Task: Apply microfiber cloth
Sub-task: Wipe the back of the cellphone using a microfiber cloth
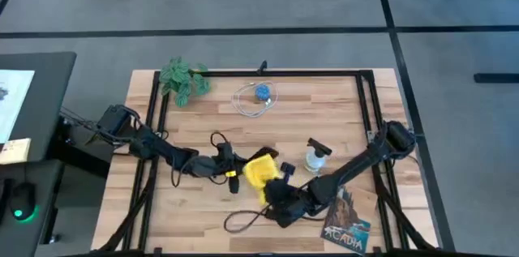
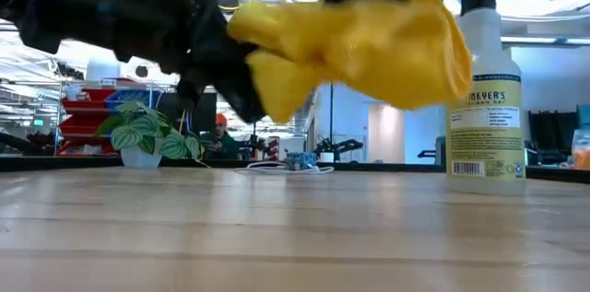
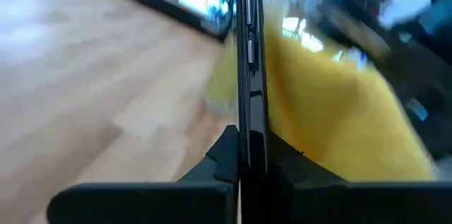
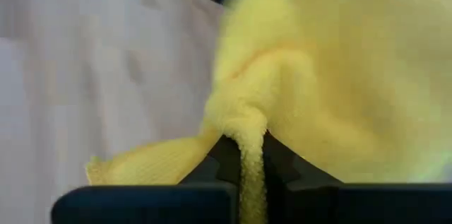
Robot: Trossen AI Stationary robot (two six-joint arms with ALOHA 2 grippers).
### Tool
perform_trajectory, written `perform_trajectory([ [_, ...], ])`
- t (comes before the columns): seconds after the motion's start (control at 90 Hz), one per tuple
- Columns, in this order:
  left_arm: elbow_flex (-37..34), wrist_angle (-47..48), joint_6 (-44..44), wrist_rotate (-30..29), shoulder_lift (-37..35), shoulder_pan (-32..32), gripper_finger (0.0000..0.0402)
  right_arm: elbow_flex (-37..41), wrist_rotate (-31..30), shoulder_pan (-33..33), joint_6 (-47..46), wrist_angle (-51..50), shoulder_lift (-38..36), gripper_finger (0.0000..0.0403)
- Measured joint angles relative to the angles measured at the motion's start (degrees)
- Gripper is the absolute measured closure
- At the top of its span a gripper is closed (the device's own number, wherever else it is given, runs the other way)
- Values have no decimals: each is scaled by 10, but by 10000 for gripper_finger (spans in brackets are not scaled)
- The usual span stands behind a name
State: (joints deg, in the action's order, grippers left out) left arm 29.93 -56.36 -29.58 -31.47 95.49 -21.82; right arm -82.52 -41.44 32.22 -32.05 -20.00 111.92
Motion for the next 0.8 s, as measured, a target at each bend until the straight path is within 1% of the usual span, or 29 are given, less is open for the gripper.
perform_trajectory([
  [0.156, -1, -83, 29, 8, 0, -1, 397, 0, 3, 5, 99, 84, 0, 401],
  [0.189, 0, -98, 33, 17, 0, -1, 397, 0, -10, 3, 114, 93, 0, 401],
  [0.244, -1, -114, 36, 29, -1, 0, 397, 0, -54, -1, 128, 94, 0, 401],
  [0.3, -1, -122, 36, 35, -1, -3, 397, 0, -95, -7, 137, 88, 0, 401],
  [0.356, -1, -132, 35, 46, 0, -6, 397, 0, -116, -13, 144, 88, 0, 401],
  [0.656, -3, -161, 35, 40, 0, -19, 397, -2, -123, -39, 146, 82, -1, 401],
  [0.744, -3, -162, 38, 36, 1, -24, 397, -4, -141, -36, 144, 46, -3, 401],
  [0.8, -3, -162, 38, 31, 1, -26, 397, -4, -162, -31, 129, 10, -6, 401],
])
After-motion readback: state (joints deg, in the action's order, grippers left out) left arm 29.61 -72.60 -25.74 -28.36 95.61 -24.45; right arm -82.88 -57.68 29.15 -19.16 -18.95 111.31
